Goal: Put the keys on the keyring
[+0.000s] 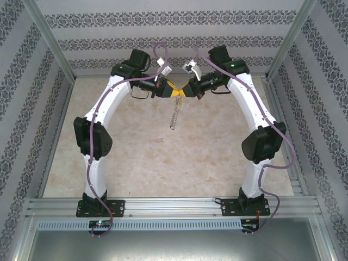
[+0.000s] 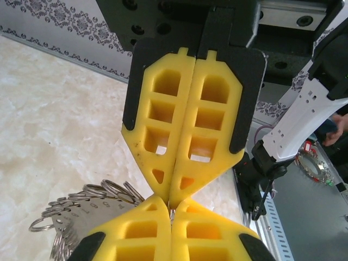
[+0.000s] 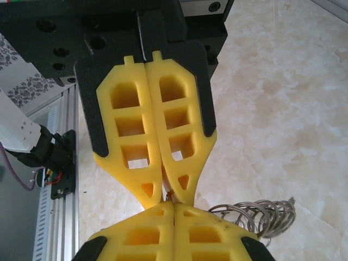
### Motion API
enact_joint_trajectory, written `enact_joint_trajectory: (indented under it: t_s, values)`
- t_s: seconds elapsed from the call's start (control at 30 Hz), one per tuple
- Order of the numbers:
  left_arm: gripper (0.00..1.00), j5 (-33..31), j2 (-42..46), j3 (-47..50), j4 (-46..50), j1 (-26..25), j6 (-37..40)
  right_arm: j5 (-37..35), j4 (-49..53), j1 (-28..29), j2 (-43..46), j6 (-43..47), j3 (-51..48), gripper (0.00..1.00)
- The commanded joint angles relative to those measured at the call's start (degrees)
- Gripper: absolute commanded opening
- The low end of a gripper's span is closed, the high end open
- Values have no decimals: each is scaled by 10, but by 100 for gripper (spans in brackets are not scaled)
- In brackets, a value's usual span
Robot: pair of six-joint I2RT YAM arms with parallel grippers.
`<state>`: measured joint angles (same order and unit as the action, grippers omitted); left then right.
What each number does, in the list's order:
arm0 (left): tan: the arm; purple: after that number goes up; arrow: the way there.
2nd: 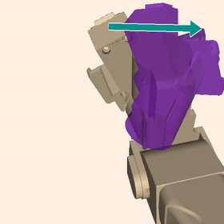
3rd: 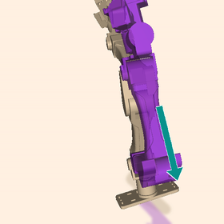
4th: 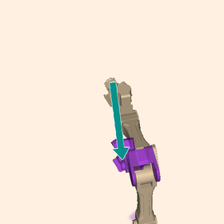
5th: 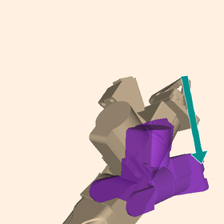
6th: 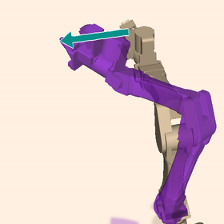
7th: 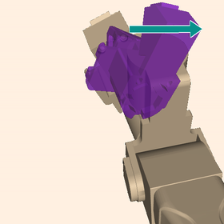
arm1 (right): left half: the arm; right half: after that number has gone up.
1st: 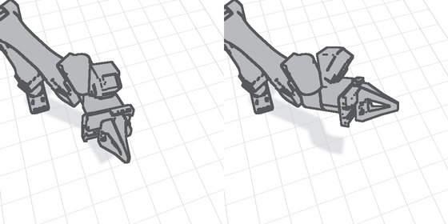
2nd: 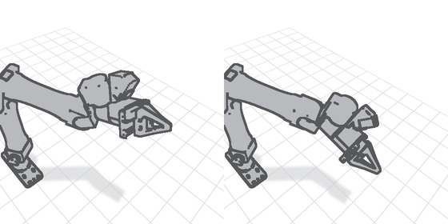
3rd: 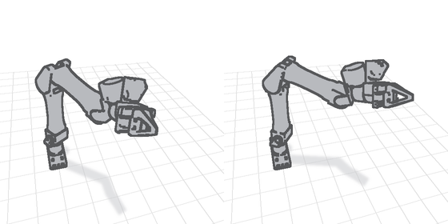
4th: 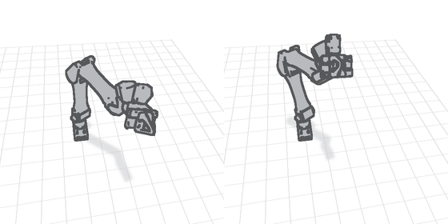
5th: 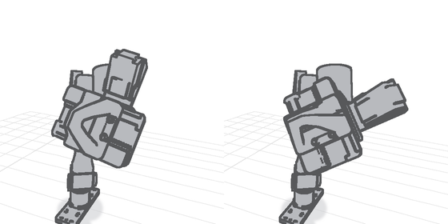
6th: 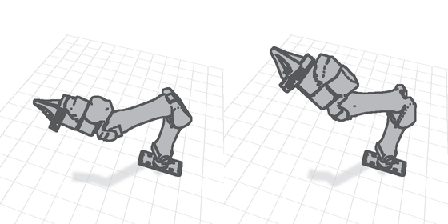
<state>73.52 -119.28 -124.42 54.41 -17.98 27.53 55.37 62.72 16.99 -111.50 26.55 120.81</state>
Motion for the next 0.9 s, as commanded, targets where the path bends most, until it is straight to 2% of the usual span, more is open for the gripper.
enact_joint_trajectory:
  t_s: [0.0, 0.17, 0.37, 0.47, 0.57, 0.7, 0.87]
  values:
    - [0, 43, -1, -1, 22, -15, 20, 21, -47, -1, 13, -10, -8, 0]
    - [0, 35, 3, 5, 10, -20, 18, 24, -63, -1, 15, -23, -10, 0]
    - [0, -7, 41, 76, -116, -22, -52, 32, -94, -4, 26, -49, -23, 0]
    - [0, -23, 55, 95, -159, -23, -75, 47, -119, -11, 35, -70, -37, 18]
    - [0, -34, 65, 111, -192, -23, -92, 64, -148, -19, 52, -89, -61, 30]
    - [0, -43, 74, 122, -223, -22, -109, 84, -228, -31, 83, -139, -126, 38]
    - [0, -53, 82, 131, -254, -23, -125, 97, -364, -52, 137, -220, -238, 42]
